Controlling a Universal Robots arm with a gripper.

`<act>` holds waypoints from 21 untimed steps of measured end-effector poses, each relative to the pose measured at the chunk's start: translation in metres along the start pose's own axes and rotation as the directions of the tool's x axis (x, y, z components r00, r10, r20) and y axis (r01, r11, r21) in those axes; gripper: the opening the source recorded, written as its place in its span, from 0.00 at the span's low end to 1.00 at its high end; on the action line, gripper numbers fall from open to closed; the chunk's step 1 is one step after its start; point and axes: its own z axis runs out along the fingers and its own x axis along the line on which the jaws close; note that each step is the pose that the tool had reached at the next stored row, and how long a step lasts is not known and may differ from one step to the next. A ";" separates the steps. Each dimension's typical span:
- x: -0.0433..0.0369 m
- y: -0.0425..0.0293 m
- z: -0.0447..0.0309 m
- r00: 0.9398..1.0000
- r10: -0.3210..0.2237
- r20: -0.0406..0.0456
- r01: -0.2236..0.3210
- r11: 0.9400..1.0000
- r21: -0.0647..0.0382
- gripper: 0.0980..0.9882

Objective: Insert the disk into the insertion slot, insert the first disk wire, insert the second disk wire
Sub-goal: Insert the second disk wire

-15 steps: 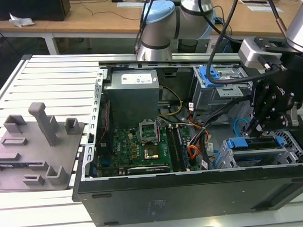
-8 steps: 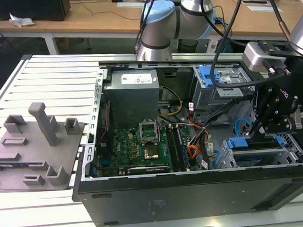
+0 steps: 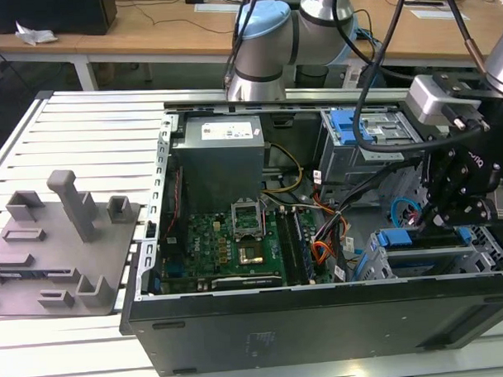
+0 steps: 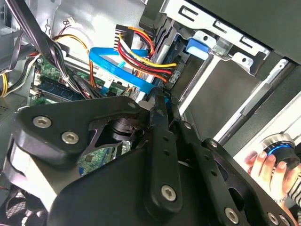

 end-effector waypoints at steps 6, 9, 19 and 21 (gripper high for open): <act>0.0011 0.0001 -0.0024 0.999 -0.005 0.048 0.005 1.000 -0.003 0.07; 0.0046 -0.0002 -0.0021 0.999 -0.011 0.050 0.011 1.000 -0.003 0.07; 0.0072 -0.0018 0.0038 0.998 -0.027 0.049 0.027 1.000 -0.003 0.07; 0.0078 -0.0019 0.0056 0.998 -0.028 0.049 0.029 1.000 -0.003 0.07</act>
